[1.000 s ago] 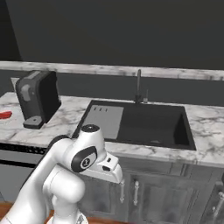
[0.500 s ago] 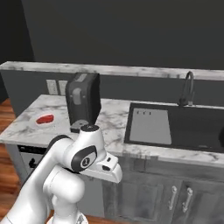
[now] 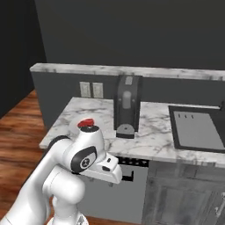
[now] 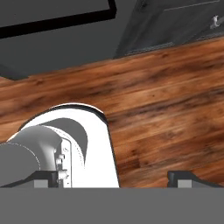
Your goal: Pick up the knife from the drawer and place it on the cutting board. Then place the meat from the plate to the cutting board.
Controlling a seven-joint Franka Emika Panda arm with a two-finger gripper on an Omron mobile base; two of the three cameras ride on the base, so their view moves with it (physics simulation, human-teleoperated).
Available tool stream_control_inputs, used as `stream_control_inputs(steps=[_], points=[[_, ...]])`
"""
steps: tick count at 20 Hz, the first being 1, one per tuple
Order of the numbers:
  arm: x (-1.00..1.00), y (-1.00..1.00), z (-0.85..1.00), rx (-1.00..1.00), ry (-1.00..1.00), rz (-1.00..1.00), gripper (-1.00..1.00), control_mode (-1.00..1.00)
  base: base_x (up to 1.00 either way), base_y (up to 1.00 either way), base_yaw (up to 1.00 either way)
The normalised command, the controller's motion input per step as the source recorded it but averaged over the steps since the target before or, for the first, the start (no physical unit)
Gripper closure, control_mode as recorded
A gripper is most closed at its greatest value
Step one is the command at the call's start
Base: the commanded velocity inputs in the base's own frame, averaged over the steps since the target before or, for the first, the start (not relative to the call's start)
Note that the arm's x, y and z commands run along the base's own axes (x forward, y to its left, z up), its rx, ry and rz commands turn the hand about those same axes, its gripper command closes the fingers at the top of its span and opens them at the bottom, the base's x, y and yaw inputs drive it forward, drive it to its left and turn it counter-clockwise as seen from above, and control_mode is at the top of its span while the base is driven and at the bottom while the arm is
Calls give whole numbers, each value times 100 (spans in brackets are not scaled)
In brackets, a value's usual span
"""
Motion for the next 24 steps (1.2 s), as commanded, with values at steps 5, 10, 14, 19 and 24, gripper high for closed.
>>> stream_control_inputs(steps=[5, 10, 14, 19, 24], points=[[0, 0, 0, 0, 0, 0, -100, 100, 30, 64, -4], [0, 0, 0, 0, 0, 0, -100, 100, 46, 44, -3], [0, 0, 0, 0, 0, 0, -100, 100, 54, 32, 0], [0, 0, 0, 0, 0, 0, -100, 100, 29, 26, 0], [7, 7, -1, 0, 0, 1, -100, -100, 0, 3, 0]])
